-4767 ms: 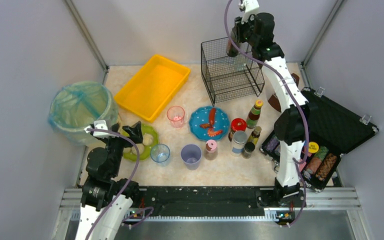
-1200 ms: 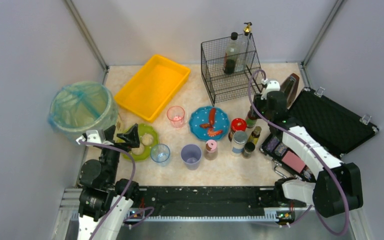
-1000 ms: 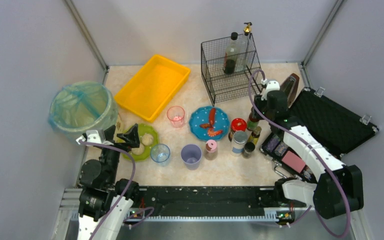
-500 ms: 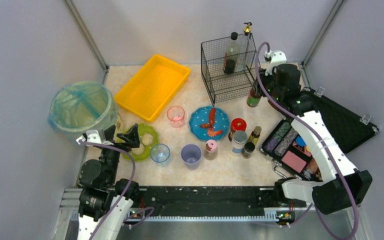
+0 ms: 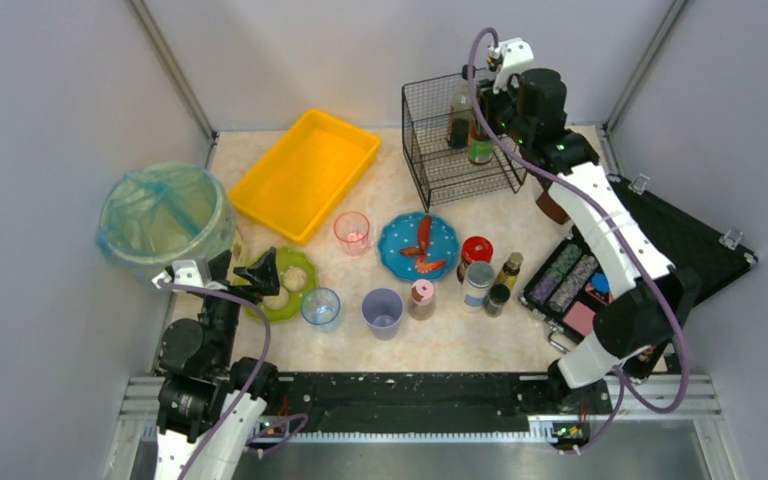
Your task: Clear the kitchen counter
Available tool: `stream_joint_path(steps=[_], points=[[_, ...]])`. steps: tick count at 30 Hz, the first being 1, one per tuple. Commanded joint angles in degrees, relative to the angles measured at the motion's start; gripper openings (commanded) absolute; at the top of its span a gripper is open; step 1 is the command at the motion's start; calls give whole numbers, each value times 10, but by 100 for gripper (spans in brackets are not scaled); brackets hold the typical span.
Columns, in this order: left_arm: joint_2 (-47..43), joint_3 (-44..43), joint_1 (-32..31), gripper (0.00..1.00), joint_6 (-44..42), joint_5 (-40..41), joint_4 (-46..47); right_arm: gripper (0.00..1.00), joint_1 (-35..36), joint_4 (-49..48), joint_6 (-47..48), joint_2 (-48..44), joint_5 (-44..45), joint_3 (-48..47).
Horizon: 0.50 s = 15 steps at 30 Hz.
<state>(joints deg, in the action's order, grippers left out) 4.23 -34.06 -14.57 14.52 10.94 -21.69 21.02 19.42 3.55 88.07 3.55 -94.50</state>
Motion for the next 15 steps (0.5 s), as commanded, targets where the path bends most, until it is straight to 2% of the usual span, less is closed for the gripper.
stream_joint_path(steps=[1, 15], points=[[4, -5, -2, 99, -1, -3, 8, 0, 13, -154, 8, 38, -28, -83], [33, -4, -1, 99, -6, 4, 8, 0, 15, -252, 3, 224, -89, -285]])
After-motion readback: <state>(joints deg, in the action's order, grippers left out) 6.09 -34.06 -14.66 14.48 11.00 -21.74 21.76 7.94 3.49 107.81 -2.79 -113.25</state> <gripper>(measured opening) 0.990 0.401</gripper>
